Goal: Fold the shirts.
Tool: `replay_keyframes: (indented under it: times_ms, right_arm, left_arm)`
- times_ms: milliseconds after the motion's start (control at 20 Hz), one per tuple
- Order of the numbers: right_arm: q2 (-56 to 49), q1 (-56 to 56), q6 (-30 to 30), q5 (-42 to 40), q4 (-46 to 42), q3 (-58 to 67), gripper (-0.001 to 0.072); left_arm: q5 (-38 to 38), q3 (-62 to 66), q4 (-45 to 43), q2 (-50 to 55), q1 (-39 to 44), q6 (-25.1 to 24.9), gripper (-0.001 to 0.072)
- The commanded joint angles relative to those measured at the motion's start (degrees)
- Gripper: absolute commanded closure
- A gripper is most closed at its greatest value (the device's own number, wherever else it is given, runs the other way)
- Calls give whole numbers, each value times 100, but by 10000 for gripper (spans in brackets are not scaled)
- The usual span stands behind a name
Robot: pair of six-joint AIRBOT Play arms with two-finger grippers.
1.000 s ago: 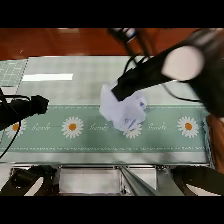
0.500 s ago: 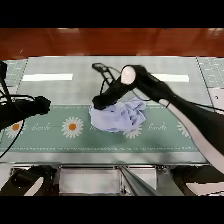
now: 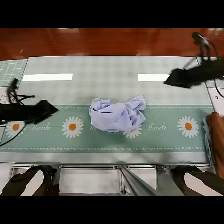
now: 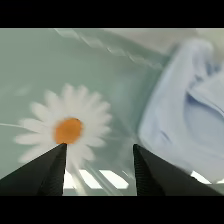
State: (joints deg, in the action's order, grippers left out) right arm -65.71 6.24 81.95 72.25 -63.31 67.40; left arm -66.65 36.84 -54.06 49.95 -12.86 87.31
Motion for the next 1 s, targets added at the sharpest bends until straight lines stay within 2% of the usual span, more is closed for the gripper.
replay_keyframes:
  times_ms: [0,150,250,500,550,600,650,700,850,950]
  right_arm:
    - [817,1250,-588,-199,592,-1735,305]
    - [988,1513,-778,-199,741,-2524,305]
    - [988,1506,-839,-170,769,-2750,305]
    - [988,1508,-876,-219,769,-2813,309]
    - [986,1506,-876,-234,772,-2813,309]
    - [986,1506,-876,-267,772,-2813,309]
    - [981,1506,-879,-306,767,-2813,309]
    - [960,1506,-881,-380,769,-2815,309]
    - [612,1499,-984,-601,1067,-2813,309]
    - [184,1410,-1593,-787,1814,-2804,348]
  left_arm:
    - [-74,-704,2369,1023,-83,-1624,201]
    - [1099,-673,2949,1711,785,-1845,200]
    - [1611,-461,3121,2142,1322,-1875,200]
    - [1517,422,3117,3174,2371,-1882,200]
    - [1366,601,3115,3311,2505,-2024,205]
    - [1167,748,3093,3407,2553,-2133,353]
    - [964,855,3093,3453,2535,-2271,641]
    - [791,927,3084,3451,2483,-2472,686]
    - [398,1038,2726,3432,2184,-2511,686]
    - [216,1038,2490,3427,1989,-2511,686]
